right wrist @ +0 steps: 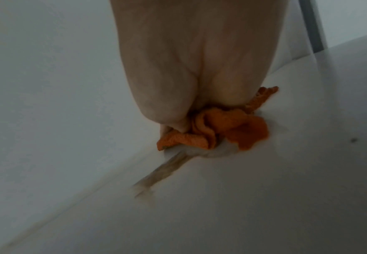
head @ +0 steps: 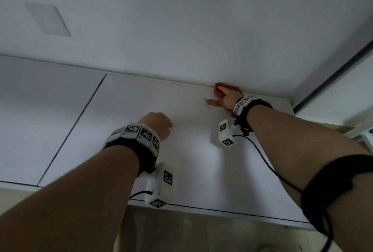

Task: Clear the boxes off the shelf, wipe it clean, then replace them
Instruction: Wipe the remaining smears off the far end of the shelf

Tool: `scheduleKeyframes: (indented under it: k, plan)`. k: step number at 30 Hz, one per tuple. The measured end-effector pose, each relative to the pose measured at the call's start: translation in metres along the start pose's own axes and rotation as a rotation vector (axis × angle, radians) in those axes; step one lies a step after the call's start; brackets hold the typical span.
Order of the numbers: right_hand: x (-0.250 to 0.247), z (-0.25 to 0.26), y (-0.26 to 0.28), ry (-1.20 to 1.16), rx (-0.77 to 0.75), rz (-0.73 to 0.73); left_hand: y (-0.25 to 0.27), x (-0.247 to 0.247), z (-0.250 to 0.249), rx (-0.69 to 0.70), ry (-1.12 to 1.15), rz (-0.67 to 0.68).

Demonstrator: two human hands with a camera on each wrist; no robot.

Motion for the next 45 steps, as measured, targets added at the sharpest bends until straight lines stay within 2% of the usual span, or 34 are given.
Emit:
scheduleKeyframes:
  k: [5,9,14,17,23,26,30,33,36,41,45]
  plan:
    - [0.023,0.049,-0.002,0.087,-0.148,0.076,0.003,-0.002,-0.003,-0.018,-0.017,-0.005]
    - [0.035,0.074,0.007,0.095,-0.161,0.216,0.002,-0.001,-0.005,-0.051,-0.031,0.006]
    - [0.035,0.057,0.017,0.089,-0.134,0.287,-0.002,0.002,-0.01,-0.082,-0.055,0.047]
    - [0.035,0.045,0.027,0.147,-0.158,0.259,-0.002,0.002,-0.012,-0.074,-0.09,0.054]
    - [0.025,-0.007,0.026,0.042,-0.018,0.247,-0.002,0.006,-0.014,-0.076,-0.142,0.055]
    - [0.014,-0.047,0.032,0.053,0.034,0.165,-0.005,0.007,-0.014,-0.077,-0.143,0.049]
    - [0.016,-0.089,0.035,0.001,0.194,0.074,-0.008,0.01,-0.01,-0.084,-0.127,0.062]
    - [0.026,-0.096,0.036,-0.019,0.308,0.046,-0.007,0.011,-0.008,-0.079,-0.124,0.067]
    - [0.027,-0.086,0.034,-0.045,0.342,0.06,-0.008,0.01,-0.007,-0.083,-0.115,0.06]
    - [0.024,-0.049,0.012,-0.037,0.235,0.082,-0.007,0.01,-0.003,-0.096,-0.077,0.054]
    - [0.028,-0.014,-0.007,-0.017,0.067,0.054,-0.008,0.014,0.003,-0.068,-0.075,0.067]
Point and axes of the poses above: each hand's wrist, its own y-axis away from the middle knuckle, its own x-axis out of the palm, z = x × y, the point moved 4 cm from there along -y, towards the middle knuckle, and after that the axes turned 8 degrees about x, right-handed, at the moved point
